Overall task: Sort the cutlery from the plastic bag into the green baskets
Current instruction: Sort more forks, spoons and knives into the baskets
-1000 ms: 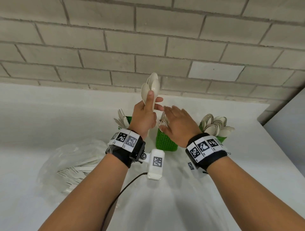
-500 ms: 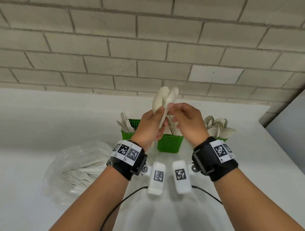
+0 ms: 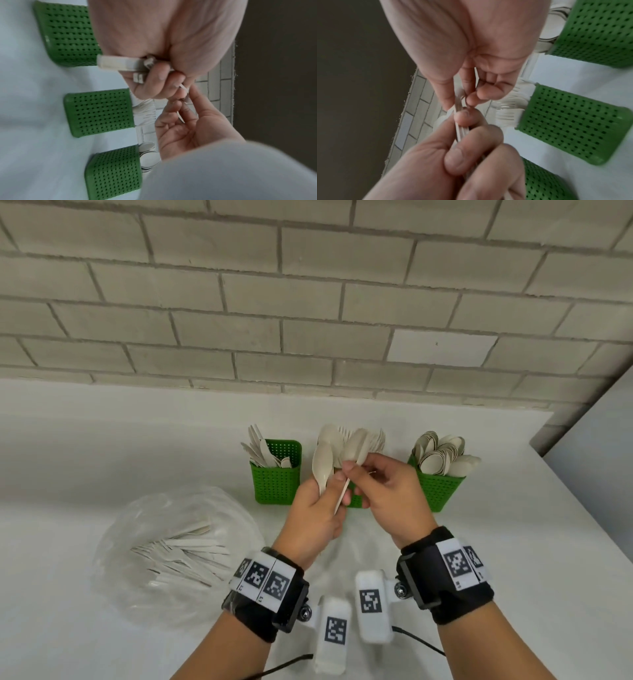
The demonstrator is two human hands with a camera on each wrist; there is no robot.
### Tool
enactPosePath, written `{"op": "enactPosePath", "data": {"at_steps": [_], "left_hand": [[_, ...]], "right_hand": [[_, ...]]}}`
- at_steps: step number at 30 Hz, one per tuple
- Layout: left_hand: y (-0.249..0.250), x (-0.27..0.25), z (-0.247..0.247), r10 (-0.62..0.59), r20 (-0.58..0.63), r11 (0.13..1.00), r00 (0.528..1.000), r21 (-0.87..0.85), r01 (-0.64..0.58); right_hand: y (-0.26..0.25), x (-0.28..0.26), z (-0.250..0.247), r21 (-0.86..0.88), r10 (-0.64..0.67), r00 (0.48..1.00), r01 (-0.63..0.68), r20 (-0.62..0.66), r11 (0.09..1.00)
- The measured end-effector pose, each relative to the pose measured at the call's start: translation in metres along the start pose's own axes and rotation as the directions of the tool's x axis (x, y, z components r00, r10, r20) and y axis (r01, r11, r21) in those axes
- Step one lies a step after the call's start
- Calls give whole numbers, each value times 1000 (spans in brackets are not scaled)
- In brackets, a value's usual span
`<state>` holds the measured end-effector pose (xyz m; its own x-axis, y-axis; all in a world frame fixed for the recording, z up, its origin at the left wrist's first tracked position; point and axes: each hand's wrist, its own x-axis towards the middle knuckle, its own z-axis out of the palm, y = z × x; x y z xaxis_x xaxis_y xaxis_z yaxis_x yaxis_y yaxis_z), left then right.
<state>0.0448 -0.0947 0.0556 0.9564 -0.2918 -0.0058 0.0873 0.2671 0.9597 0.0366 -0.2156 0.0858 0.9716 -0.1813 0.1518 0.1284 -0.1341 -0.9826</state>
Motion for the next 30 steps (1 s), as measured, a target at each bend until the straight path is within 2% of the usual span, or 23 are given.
{"op": "enactPosePath", "data": {"at_steps": [9,15,20,23,27,30], "left_hand": [[-11,-29,-5,-18,19,998,1000,64,16],[-18,-33,2,7,82,985,997,168,-21],[-18,-33,16,-28,150,988,988,153,5],[-20,-30,19,-82,118,987,990,145,64],[-22,-25,15,-82,75,989,994,130,72],[-23,-23,15,-80,61,990,995,121,72]], "right_hand": [[14,-33,-1,301,163,986,-161,20,940],[23,-46,-12,362,184,978,-136,-102,922],[23,-52,-30,434,184,972,-105,-145,895],[24,-52,-43,450,187,964,-84,-190,889],[12,-46,-71,459,132,957,2,-260,889],[7,-45,-82,438,117,967,-6,-228,899]]}}
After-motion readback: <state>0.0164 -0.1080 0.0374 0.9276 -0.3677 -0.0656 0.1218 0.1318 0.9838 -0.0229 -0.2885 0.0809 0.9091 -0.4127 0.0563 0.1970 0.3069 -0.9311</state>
